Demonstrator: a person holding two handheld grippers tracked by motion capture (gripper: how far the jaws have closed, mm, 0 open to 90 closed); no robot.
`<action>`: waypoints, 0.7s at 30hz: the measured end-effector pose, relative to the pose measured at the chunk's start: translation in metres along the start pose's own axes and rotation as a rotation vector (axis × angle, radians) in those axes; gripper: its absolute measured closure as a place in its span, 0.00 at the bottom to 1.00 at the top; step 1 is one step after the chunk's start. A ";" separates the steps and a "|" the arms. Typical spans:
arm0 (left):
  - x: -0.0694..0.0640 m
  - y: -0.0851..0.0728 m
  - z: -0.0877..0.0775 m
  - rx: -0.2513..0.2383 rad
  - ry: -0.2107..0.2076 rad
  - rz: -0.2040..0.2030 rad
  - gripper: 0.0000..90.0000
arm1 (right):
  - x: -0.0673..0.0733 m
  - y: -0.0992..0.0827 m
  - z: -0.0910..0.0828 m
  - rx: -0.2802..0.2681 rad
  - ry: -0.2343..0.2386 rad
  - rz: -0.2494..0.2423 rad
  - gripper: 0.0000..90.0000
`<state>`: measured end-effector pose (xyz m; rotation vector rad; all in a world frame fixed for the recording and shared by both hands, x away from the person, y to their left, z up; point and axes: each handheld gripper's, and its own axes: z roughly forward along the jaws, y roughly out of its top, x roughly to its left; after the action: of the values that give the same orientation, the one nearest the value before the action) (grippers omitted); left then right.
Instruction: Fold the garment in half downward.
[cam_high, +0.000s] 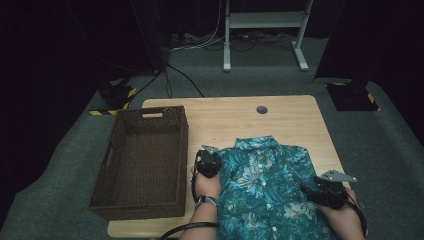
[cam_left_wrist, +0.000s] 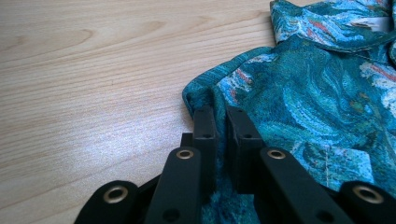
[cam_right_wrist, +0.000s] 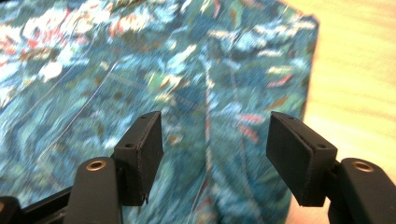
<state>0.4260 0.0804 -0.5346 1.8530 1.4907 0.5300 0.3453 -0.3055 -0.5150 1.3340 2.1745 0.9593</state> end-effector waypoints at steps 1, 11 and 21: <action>0.000 0.000 0.000 -0.001 0.001 0.001 0.92 | -0.001 0.003 0.001 -0.004 -0.011 -0.007 0.40; 0.000 0.003 0.000 0.016 0.000 -0.006 0.92 | -0.040 0.039 0.033 -0.009 -0.037 0.060 0.55; 0.002 0.005 0.003 0.018 -0.010 -0.019 0.92 | -0.068 0.061 0.074 0.074 -0.027 0.152 0.55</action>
<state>0.4322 0.0815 -0.5328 1.8506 1.5101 0.4995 0.4610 -0.3226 -0.5208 1.5574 2.1319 0.9177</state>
